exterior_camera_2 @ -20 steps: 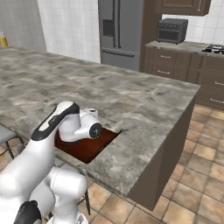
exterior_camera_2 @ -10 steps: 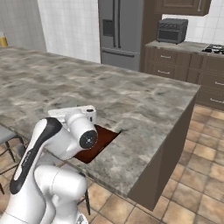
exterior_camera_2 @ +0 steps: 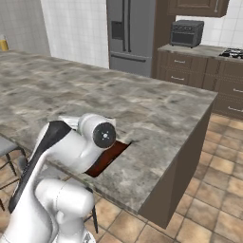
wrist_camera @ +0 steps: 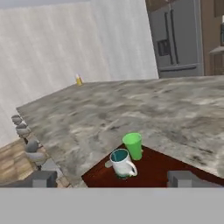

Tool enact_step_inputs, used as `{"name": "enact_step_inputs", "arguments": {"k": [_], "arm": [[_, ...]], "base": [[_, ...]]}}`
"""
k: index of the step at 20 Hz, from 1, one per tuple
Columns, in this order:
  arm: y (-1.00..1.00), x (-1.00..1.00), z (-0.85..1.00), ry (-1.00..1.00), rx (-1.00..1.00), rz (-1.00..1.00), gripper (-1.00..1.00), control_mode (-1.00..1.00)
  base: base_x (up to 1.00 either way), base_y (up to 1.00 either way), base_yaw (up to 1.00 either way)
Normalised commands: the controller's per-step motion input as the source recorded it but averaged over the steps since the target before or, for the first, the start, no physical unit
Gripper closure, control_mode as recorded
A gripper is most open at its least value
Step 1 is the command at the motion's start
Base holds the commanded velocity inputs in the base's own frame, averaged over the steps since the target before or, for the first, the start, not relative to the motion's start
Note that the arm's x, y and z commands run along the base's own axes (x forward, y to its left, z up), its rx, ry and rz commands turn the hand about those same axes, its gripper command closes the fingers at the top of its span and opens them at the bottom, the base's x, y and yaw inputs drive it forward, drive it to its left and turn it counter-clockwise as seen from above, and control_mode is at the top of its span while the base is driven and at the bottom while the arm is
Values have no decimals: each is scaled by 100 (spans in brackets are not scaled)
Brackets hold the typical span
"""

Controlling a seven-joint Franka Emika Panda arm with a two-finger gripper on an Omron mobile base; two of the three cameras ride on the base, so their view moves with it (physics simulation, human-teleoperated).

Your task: There is a tray on the dining counter. Grab the cup, mug, and pitcher and place them on the tray. The pitcher may be placed next to the tray if it cannot fit the tray.

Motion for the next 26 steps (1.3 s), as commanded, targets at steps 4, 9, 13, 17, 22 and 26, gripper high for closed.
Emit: {"name": "enact_step_inputs", "arguments": {"k": [4,9,13,17,22,26], "arm": [[11,-90,3,19,-6,-22,-100,-100],[10,-42,-1,26,-11,-18,-100,-100],[6,-26,-1,12,-13,-18,-100,-100],[0,-14,21,28,-10,-22,-100,-100],[0,-11,19,29,-11,-23,-100,-100],[-1,-7,7,28,-8,-21,-100,-100]], "base": [[0,0,0],[0,0,0],[0,0,0],[0,0,0],[0,0,0],[0,0,0]]}}
